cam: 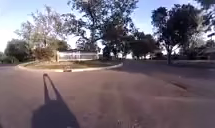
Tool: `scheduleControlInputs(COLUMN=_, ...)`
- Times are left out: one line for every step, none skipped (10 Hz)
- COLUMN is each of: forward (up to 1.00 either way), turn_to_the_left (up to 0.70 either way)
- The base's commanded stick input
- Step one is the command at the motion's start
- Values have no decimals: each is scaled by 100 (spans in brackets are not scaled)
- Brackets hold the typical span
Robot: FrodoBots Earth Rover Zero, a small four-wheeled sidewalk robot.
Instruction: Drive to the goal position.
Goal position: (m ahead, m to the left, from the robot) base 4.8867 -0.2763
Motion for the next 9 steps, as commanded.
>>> scheduleControlInputs(forward=100, turn_to_the_left=0)
scheduleControlInputs(forward=100, turn_to_the_left=0)
scheduleControlInputs(forward=100, turn_to_the_left=0)
scheduleControlInputs(forward=100, turn_to_the_left=0)
scheduleControlInputs(forward=100, turn_to_the_left=0)
scheduleControlInputs(forward=100, turn_to_the_left=0)
scheduleControlInputs(forward=100, turn_to_the_left=-1)
scheduleControlInputs(forward=100, turn_to_the_left=-2)
scheduleControlInputs(forward=100, turn_to_the_left=-2)
